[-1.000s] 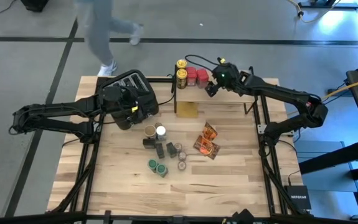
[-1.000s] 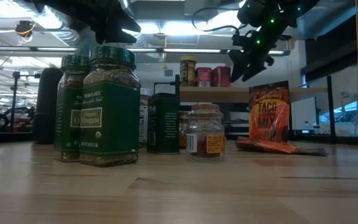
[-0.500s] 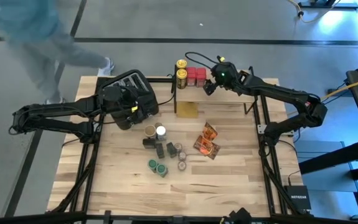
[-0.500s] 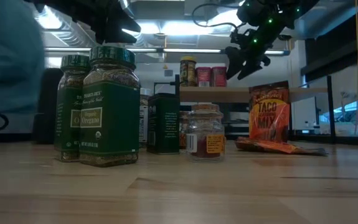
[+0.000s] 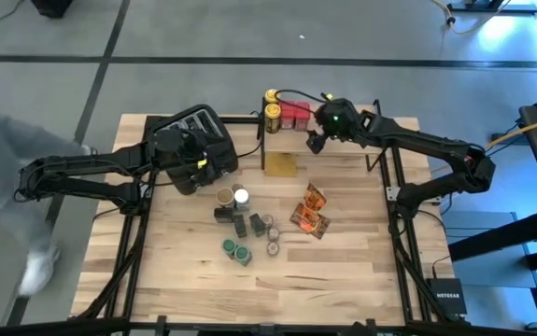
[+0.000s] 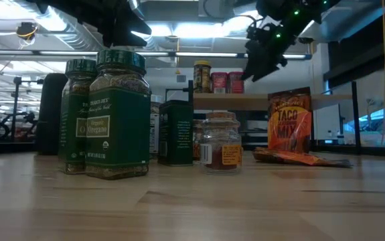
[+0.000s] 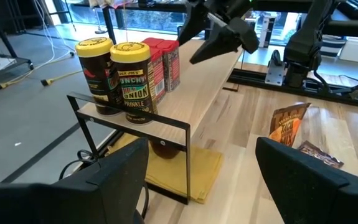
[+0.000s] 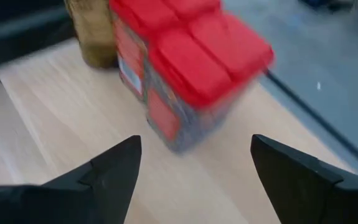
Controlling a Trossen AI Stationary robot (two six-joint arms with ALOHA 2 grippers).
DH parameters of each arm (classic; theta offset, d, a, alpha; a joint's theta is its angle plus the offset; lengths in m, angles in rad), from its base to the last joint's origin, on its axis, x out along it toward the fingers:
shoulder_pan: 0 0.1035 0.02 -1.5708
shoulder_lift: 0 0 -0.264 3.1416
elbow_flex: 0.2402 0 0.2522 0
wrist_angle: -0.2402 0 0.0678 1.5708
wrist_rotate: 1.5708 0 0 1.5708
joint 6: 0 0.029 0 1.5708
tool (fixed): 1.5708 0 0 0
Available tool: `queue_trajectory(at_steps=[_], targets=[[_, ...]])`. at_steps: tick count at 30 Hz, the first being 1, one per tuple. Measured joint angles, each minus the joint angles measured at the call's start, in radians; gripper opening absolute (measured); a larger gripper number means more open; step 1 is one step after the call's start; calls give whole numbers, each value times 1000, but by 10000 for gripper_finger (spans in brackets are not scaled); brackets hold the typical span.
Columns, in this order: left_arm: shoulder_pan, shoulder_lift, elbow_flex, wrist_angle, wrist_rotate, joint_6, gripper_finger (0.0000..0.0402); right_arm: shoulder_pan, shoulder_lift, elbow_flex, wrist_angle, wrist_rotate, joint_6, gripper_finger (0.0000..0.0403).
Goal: Shelf spices
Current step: Put the red seasoning can on the shelf
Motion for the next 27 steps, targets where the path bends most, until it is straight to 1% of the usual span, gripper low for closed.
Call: queue_trajectory(at_steps=[5, 9, 13, 22, 27], targets=[[0, 0, 0, -1, 0, 0, 290, 10, 42, 0, 59, 5, -25, 309], [0, 0, 0, -1, 0, 0, 290, 9, 64, -1, 54, 45, -33, 309], [0, 0, 0, 0, 0, 0, 290, 9, 75, -1, 97, 45, -55, 309], [0, 0, 0, 0, 0, 0, 290, 9, 85, -1, 113, 71, -80, 309], [0, 0, 0, 0, 0, 0, 290, 9, 85, -1, 152, 79, -82, 309]])
